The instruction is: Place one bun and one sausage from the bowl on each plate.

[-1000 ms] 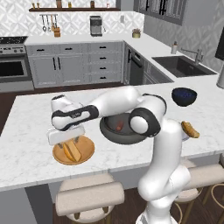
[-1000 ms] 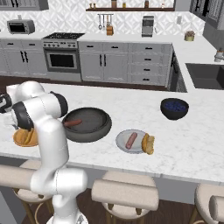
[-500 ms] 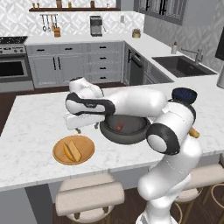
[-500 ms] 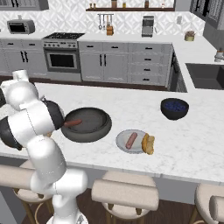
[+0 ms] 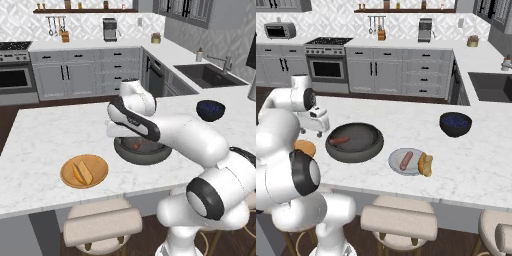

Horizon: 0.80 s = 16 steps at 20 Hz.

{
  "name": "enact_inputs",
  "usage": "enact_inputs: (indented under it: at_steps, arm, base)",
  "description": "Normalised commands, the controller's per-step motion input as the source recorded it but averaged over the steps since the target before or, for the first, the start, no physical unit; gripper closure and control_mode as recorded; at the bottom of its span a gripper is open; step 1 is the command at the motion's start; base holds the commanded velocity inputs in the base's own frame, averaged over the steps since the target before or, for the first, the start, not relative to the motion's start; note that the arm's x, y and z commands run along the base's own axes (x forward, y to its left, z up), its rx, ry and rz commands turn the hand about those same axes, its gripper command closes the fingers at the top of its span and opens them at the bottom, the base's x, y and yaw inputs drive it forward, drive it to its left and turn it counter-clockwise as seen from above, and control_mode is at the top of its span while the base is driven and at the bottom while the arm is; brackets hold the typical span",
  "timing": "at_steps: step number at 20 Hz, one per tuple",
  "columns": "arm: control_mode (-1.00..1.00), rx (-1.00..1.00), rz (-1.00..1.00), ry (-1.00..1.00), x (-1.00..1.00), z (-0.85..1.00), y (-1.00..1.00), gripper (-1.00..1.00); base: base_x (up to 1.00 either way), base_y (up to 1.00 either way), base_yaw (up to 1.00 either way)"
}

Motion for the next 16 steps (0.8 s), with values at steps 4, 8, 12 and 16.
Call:
enact_inputs:
  at_steps: [4,8,12,16]
  arm:
    - [-1.00,0.07,-0.29,0.01,0.34,-0.01,-1.00,-1.00]
    - [-1.00,0.26,-0.13,0.01,0.44,-0.01,-0.87,-1.00]
    - [-1.00,0.00,-0.23,0.00,0.72,-0.32,0.00,-1.00]
    - [-1.00,-0.05,-0.16,0.04,0.73,-0.30,0.06,-1.00]
  base:
    - [0.00,0.00,0.00]
    - [0.00,0.00,0.00]
    - [0.00,0.00,0.00]
    - [0.00,0.00,0.00]
